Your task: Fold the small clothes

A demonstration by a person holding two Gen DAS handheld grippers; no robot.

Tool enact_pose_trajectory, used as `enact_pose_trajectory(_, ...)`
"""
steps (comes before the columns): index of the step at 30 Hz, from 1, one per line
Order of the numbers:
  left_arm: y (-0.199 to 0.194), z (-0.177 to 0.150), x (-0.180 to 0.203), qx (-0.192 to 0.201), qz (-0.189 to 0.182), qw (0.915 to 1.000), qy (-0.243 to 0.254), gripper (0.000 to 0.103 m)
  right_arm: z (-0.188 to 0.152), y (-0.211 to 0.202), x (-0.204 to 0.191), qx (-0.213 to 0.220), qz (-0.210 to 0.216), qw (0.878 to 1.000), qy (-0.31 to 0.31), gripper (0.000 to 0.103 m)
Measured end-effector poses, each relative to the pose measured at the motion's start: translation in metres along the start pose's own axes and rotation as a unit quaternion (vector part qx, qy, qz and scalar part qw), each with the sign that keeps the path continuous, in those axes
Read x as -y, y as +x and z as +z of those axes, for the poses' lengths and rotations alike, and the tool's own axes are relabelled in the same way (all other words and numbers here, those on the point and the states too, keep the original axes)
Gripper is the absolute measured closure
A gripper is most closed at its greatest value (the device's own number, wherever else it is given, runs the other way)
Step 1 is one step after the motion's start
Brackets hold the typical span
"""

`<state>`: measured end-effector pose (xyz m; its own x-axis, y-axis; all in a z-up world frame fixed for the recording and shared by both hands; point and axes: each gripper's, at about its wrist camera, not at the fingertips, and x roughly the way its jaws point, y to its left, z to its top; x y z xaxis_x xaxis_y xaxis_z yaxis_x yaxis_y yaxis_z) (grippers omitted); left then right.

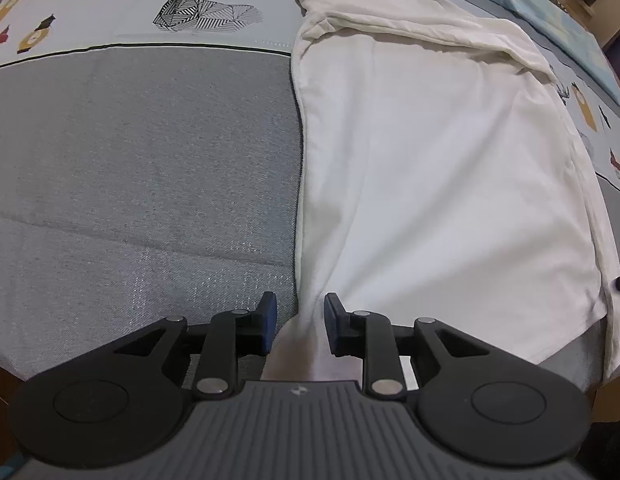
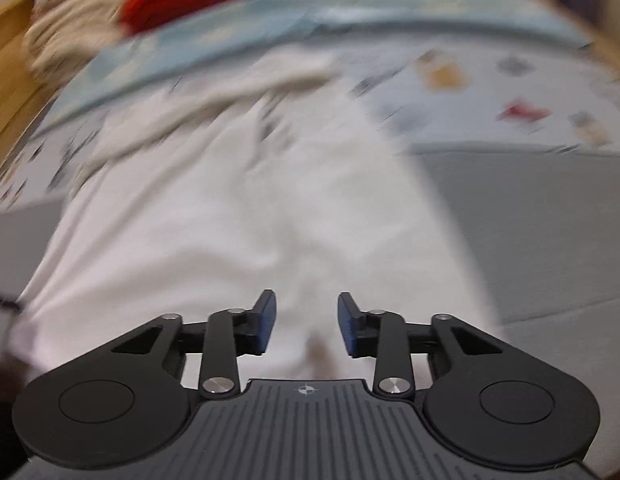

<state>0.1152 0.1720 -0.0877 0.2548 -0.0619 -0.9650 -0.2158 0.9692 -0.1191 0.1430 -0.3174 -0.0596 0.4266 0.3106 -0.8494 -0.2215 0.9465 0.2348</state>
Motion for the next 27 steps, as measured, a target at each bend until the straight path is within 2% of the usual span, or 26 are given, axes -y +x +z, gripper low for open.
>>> enact_pose_trajectory(2, 0.003, 0.0, -0.001, -0.002, -0.001, 1.0, 0.001, 0.07, -0.002, 0.025, -0.012, -0.047, 0.001, 0.999, -0.021, 0.06)
enact_pose_trajectory(4, 0.006, 0.002, 0.0, -0.003, 0.001, 1.0, 0.007, 0.07, -0.002, 0.045, -0.017, -0.069, -0.039, 0.996, -0.047, 0.06)
enact_pose_trajectory(6, 0.008, 0.005, 0.003, -0.002, 0.001, 0.9999, 0.014, 0.067, 0.002, 0.052, -0.01, -0.054, -0.072, 0.995, -0.032, 0.06)
enact_pose_trajectory(8, 0.01, 0.009, 0.005, -0.002, 0.009, 0.9998, 0.02, 0.058, 0.01, 0.052, 0.002, -0.042, -0.095, 0.995, -0.006, 0.06)
enact_pose_trajectory(11, 0.013, 0.019, 0.007, 0.0, 0.016, 0.9996, 0.023, 0.057, 0.017, 0.046, 0.015, -0.003, -0.151, 0.988, -0.008, 0.058)
enact_pose_trajectory(13, 0.014, 0.025, 0.007, 0.002, 0.015, 0.9997, 0.018, 0.057, 0.015, 0.055, 0.033, -0.018, -0.183, 0.983, -0.005, 0.061)
enact_pose_trajectory(14, 0.015, 0.029, 0.008, 0.003, 0.014, 0.9997, 0.018, 0.057, 0.016, 0.06, 0.045, -0.024, -0.194, 0.981, 0.001, 0.068)
enact_pose_trajectory(15, 0.017, 0.031, 0.01, 0.001, 0.013, 0.9997, 0.019, 0.057, 0.017, 0.062, 0.054, -0.024, -0.201, 0.979, 0.012, 0.08)
enact_pose_trajectory(18, 0.023, 0.037, 0.017, -0.003, 0.016, 0.9993, 0.034, 0.057, 0.028, 0.059, 0.082, 0.006, -0.203, 0.977, 0.065, 0.088)
enact_pose_trajectory(24, 0.031, 0.043, 0.027, -0.01, 0.02, 0.9986, 0.048, 0.057, 0.045, 0.057, 0.144, 0.054, -0.225, 0.958, 0.17, 0.09)
enact_pose_trajectory(27, 0.036, 0.045, 0.03, -0.013, 0.022, 0.9984, 0.05, 0.057, 0.053, 0.062, 0.167, 0.075, -0.234, 0.948, 0.2, 0.091)
